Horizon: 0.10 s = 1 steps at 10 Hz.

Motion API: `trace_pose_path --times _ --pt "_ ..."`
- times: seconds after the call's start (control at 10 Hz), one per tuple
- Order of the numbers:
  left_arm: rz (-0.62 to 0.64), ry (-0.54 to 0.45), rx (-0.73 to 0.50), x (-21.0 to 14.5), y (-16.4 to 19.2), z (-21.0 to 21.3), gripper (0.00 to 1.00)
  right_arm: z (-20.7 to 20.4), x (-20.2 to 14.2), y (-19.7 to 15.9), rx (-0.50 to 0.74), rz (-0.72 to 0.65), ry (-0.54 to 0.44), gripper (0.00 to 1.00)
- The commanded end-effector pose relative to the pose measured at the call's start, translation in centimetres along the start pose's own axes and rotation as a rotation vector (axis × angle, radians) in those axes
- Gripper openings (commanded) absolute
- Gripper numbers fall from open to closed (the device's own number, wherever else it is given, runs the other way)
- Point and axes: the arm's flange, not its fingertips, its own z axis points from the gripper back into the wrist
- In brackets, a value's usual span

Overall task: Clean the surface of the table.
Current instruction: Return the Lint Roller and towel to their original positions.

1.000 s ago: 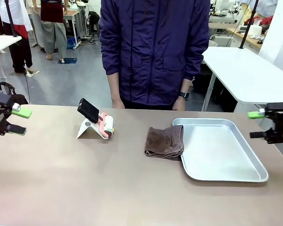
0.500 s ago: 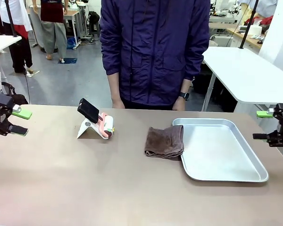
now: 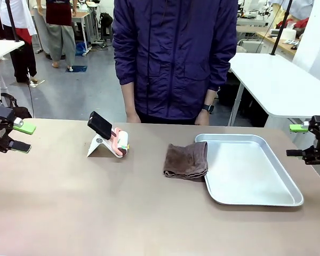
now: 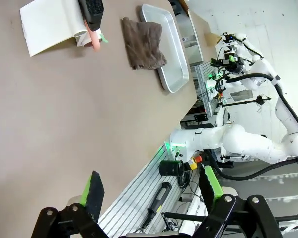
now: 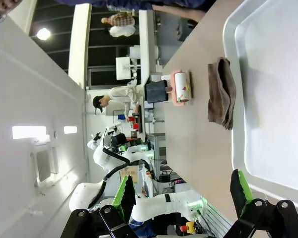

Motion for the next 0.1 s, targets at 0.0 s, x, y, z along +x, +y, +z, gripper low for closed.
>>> trace_pose_path --times 0.0 --pt "0.003 -0.011 -0.010 -0.76 -0.23 -0.50 1.00 0.06 -0.18 0.07 -0.012 0.013 0.000 1.00"
